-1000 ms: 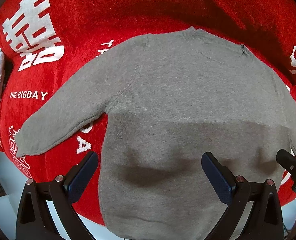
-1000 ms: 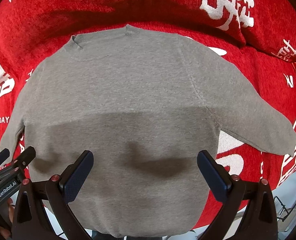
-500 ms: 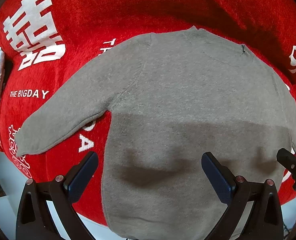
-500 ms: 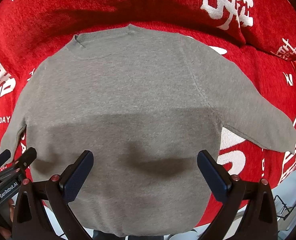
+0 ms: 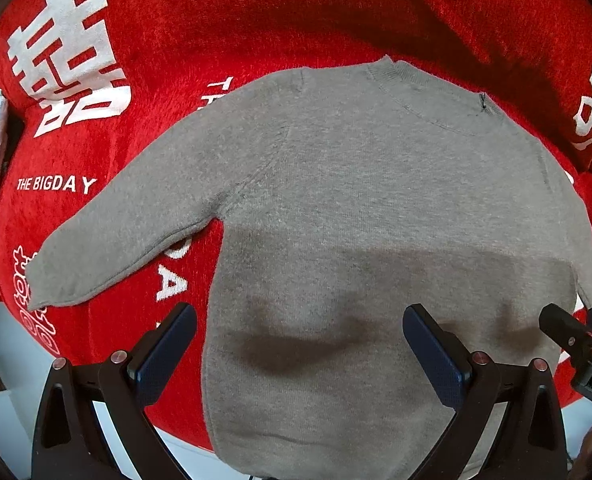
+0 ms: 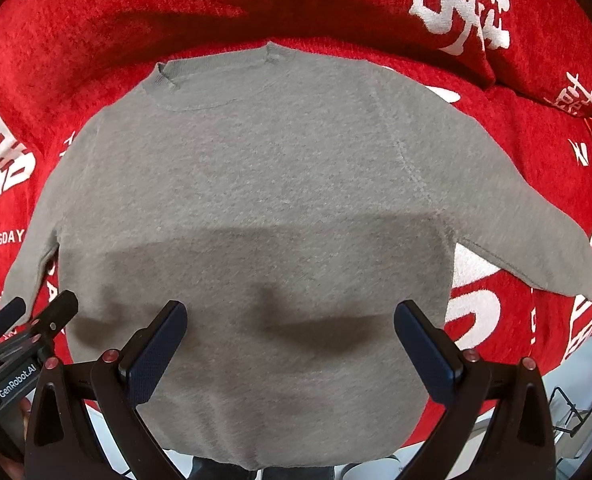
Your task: Fold small clothes
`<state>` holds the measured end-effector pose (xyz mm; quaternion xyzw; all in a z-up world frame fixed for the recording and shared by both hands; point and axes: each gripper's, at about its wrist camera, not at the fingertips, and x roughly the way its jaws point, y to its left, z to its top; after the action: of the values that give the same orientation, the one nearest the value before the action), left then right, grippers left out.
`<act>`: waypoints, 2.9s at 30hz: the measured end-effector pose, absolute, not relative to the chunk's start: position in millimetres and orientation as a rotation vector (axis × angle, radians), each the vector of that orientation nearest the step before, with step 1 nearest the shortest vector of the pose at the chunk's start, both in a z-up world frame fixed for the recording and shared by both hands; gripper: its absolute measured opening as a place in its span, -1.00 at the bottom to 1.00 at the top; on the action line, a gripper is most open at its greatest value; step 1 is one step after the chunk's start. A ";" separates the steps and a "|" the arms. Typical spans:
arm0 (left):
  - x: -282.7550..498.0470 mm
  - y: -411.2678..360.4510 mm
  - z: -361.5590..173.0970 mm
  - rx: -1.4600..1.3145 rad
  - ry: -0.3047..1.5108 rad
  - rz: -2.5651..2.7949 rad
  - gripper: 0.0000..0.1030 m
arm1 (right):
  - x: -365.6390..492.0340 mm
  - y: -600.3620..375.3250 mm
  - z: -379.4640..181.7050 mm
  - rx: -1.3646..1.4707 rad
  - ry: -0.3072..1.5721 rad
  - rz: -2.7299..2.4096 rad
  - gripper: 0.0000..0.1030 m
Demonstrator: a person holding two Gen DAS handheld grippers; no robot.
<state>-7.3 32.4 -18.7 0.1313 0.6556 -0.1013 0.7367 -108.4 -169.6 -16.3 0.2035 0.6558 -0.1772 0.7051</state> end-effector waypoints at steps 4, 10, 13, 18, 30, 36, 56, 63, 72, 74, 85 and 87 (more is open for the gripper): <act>-6.7 34.9 -19.1 0.279 1.440 -0.223 1.00 | -108.5 -165.0 -15.5 0.439 1.459 -0.395 1.00; -6.4 40.3 -20.4 0.258 1.439 -0.232 1.00 | -105.4 -157.4 -14.0 0.426 1.455 -0.387 1.00; -5.0 47.4 -20.9 0.230 1.440 -0.235 1.00 | -101.1 -149.8 -14.1 0.415 1.453 -0.372 1.00; -1.3 70.6 -25.1 0.124 1.462 -0.237 1.00 | -89.3 -127.5 -17.1 0.391 1.458 -0.327 1.00; 19.1 230.9 -47.9 -0.293 1.356 -0.106 1.00 | -49.8 -40.1 -29.6 0.274 1.483 -0.106 1.00; 24.5 327.7 -96.1 -0.581 1.312 0.006 1.00 | -41.8 -5.8 -44.0 0.258 1.511 -0.038 1.00; 45.9 373.9 -127.6 -0.895 1.155 -0.020 -0.88 | -27.8 23.7 -41.7 0.278 1.510 0.048 1.00; 57.9 332.2 -63.1 -0.603 1.039 -0.112 -0.88 | -41.3 -8.8 -36.9 0.374 1.464 0.001 1.00; 87.6 186.5 16.2 -0.283 0.957 -0.452 -0.88 | -71.8 -83.2 -23.9 0.527 1.381 -0.138 1.00; 82.0 140.5 26.0 -0.218 0.961 -0.541 -0.88 | -82.7 -107.6 -21.2 0.561 1.355 -0.187 1.00; 33.4 -71.9 -44.8 0.144 1.209 -0.797 -0.88 | -139.1 -203.8 -46.0 0.704 1.342 -0.419 1.00; 26.9 -77.2 -62.6 0.198 1.257 -0.776 -0.88 | -142.1 -206.3 -52.7 0.712 1.354 -0.431 1.00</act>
<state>26.9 -77.2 -62.6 0.0903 0.5721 -0.3529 0.7349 -142.1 -206.3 -52.7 0.3198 0.6078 -0.1934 0.7006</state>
